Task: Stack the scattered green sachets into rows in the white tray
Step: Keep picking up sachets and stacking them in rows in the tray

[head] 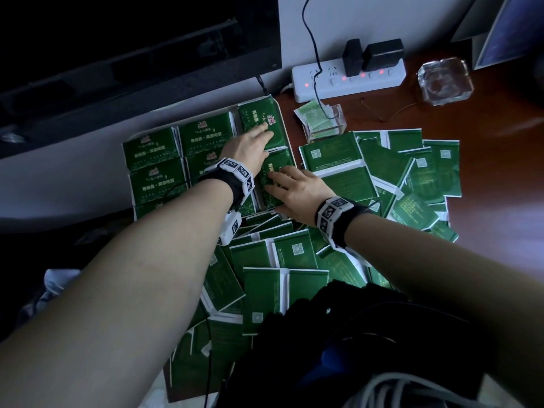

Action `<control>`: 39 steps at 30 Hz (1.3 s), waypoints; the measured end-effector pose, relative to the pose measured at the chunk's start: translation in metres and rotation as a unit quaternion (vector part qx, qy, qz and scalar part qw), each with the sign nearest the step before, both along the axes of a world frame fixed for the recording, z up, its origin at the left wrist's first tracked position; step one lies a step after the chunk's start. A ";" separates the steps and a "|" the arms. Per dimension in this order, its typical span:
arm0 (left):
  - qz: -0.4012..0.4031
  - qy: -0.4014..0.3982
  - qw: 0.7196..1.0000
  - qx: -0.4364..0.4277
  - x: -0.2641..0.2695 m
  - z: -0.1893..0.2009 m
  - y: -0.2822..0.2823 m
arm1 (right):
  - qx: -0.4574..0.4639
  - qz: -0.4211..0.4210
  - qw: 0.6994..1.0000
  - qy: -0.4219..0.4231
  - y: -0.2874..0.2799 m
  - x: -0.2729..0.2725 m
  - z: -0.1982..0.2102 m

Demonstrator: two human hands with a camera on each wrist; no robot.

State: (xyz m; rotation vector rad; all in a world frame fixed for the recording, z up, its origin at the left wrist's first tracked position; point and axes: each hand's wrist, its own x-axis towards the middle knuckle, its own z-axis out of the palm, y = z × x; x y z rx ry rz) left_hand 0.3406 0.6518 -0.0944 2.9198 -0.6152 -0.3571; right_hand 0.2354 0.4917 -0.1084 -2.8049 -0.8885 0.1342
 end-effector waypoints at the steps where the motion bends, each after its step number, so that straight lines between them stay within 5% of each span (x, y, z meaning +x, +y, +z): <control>1: 0.000 0.000 1.000 0.000 0.000 0.000 0.000 | 0.002 0.000 1.000 0.000 0.000 0.000 0.000; 20: -0.006 -0.007 1.000 -0.015 0.002 -0.015 0.001 | -0.016 -0.002 0.999 0.041 0.000 -0.001 0.003; 28: 0.007 -0.028 0.999 0.019 -0.037 0.001 -0.004 | -0.031 -0.011 0.998 0.049 -0.014 -0.014 0.013; 39: -0.043 0.007 0.998 0.050 -0.117 0.058 -0.047 | -0.090 -0.208 0.961 0.159 -0.077 -0.072 0.090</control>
